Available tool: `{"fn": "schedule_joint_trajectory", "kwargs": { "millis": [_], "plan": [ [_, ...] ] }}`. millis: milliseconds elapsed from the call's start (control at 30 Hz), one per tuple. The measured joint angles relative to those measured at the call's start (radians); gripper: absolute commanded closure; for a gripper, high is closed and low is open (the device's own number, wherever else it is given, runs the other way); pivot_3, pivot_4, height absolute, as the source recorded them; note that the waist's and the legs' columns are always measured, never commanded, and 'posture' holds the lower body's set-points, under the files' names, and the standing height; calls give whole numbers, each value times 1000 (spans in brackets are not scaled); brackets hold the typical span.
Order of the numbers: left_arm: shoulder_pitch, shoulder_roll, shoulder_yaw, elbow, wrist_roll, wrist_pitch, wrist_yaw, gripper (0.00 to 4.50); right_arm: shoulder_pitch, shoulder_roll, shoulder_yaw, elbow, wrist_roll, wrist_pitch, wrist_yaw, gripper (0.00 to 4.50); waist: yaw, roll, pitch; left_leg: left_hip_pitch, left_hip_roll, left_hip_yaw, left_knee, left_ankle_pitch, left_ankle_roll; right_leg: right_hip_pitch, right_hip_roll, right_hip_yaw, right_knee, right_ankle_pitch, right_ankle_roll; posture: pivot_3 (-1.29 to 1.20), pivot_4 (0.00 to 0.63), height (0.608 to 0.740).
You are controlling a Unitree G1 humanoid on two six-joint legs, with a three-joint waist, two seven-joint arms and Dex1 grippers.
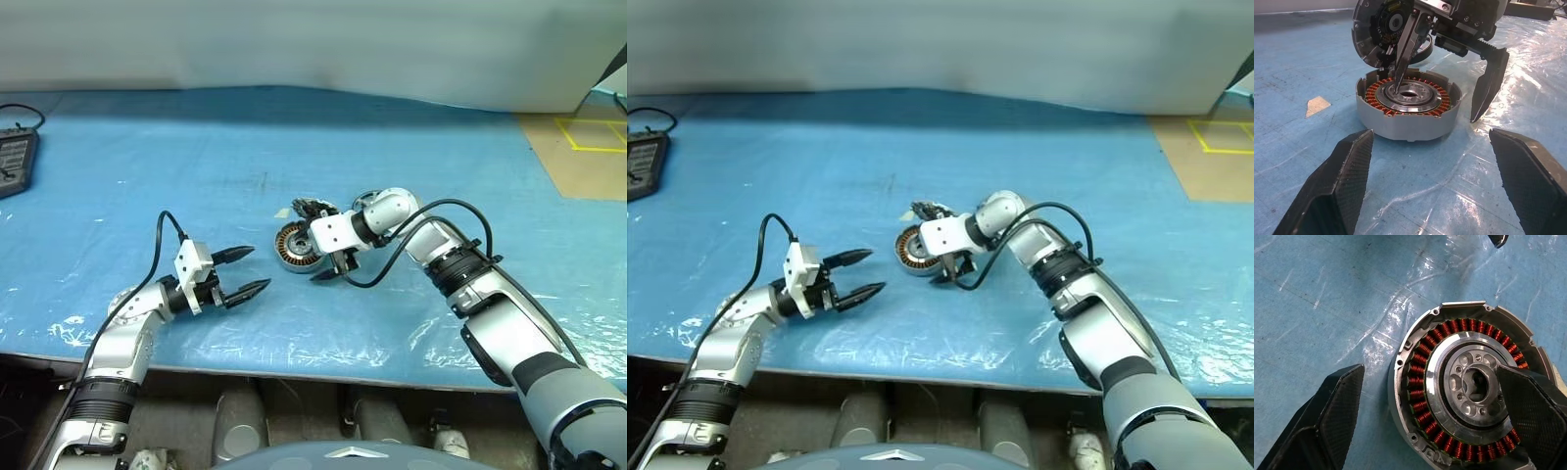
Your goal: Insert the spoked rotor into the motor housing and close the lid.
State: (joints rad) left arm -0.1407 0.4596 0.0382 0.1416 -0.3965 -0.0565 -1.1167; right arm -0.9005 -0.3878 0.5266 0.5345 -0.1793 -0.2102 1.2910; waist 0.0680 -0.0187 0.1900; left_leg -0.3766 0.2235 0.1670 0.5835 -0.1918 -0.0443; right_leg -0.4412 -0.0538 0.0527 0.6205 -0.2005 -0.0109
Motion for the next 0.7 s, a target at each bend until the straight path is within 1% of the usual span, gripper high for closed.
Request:
{"fn": "schedule_joint_trajectory", "kwargs": {
  "millis": [333,633,700],
  "plan": [
    [3,0,0,0,0,1,0,560,20,-18,-4,-65,2,37,12,0,-1,0,0,0,0,0,0,0,0,0,0,0,0,0,0,0,150,740],
    [3,1,0,0,0,0,9,560,20,13,-6,25,-3,4,-14,0,-2,0,0,2,0,0,0,0,0,1,0,0,2,0,0,0,150,740],
    [3,1,0,0,0,0,11,515,14,18,-6,47,-3,-5,-20,415,-2,0,-1,4,0,0,0,0,0,2,0,0,2,0,0,0,150,740]
  ]
}}
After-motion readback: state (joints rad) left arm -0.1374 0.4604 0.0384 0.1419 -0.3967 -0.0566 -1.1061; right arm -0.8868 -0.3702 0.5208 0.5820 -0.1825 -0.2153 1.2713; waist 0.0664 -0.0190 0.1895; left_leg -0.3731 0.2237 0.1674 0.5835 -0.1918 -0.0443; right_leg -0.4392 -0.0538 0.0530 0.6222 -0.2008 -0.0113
